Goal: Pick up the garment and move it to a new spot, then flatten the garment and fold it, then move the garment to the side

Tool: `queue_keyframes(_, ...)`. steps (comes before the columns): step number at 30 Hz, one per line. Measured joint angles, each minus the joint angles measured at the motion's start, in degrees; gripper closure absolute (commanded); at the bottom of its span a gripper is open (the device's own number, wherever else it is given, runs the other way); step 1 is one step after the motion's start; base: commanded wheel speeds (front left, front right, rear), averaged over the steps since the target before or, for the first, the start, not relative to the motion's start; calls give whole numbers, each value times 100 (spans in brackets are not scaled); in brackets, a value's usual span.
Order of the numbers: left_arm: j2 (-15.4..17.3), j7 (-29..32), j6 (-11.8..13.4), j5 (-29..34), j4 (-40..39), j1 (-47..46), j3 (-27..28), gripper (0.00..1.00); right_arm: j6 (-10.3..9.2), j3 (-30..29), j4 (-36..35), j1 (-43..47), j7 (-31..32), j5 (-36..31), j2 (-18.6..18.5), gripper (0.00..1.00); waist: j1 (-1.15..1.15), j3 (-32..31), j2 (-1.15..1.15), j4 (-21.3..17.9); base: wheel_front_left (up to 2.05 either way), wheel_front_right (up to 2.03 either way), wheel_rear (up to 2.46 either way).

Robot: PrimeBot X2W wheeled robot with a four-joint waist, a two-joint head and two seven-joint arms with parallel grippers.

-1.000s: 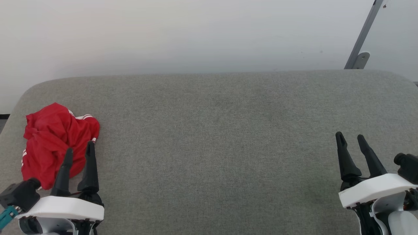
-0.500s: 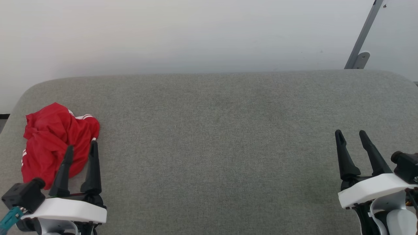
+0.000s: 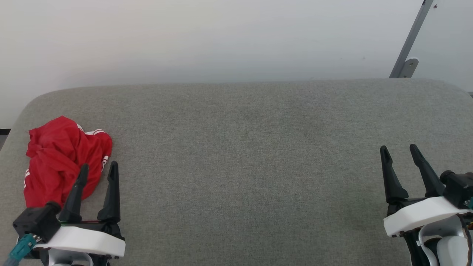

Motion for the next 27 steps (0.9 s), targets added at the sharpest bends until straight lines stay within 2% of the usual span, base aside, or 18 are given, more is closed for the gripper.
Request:
queue_keyframes(13, 151, -130, -37, 367, 18, 0, -160, 0, 0, -30, -86, -2, -94, -556, -8, 0, 0, 9, 0, -1, 0, 0, 0)
queue_keyframes(27, 175, -131, -44, 314, 94, -1, -230, 0, 0, -97, -85, 2, -141, -628, 19, 0, 0, 21, 0, -8, 0, 0, 0)
